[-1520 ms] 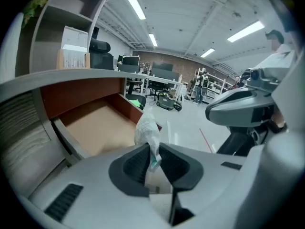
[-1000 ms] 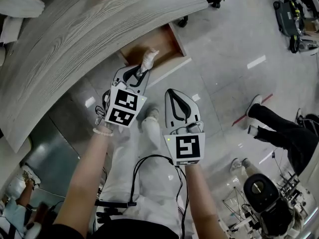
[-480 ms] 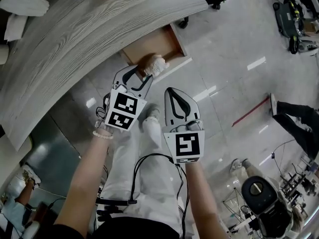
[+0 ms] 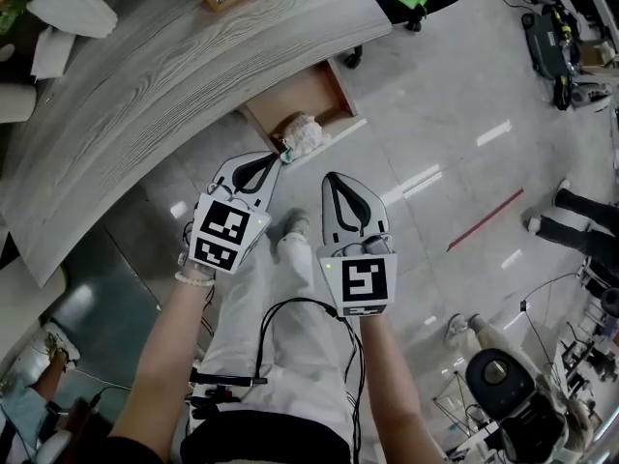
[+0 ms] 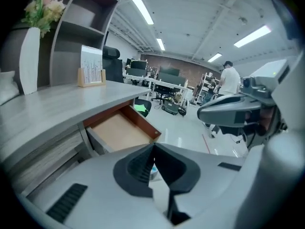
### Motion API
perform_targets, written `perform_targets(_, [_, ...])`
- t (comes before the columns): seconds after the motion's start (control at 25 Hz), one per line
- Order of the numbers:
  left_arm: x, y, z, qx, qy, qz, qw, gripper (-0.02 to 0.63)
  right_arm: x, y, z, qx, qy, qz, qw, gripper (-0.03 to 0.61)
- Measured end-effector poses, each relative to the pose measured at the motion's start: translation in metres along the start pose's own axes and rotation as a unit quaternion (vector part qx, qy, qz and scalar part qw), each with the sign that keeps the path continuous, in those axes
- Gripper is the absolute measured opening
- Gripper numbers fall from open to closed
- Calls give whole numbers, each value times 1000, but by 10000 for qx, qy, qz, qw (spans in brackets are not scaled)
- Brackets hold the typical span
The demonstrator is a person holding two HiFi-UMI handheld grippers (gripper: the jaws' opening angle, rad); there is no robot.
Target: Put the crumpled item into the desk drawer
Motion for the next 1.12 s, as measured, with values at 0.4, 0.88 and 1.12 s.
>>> perform_targets(0.4, [37,-52,-49,208,231,468,9984,11,10,-35,-41,132,172,129,9997,5])
perform_targets(0.88, [80,-104,-111,399,359,976,9938,11,4,-89,-91,456,162,17,9988,5])
perform_targets(1.12, [84,-123,-144,544,115,1085,9925,11,-3,-114,-108,647,41,69,9979,5])
Point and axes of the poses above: the fingertips, and each gripper's own axes: z forward along the fingers, x to its right, y out of its underside, the point moved 6 cm from there along -z, backward along the fingers, and after that the axes turned 9 degrees about y, right-handed, at the moved point
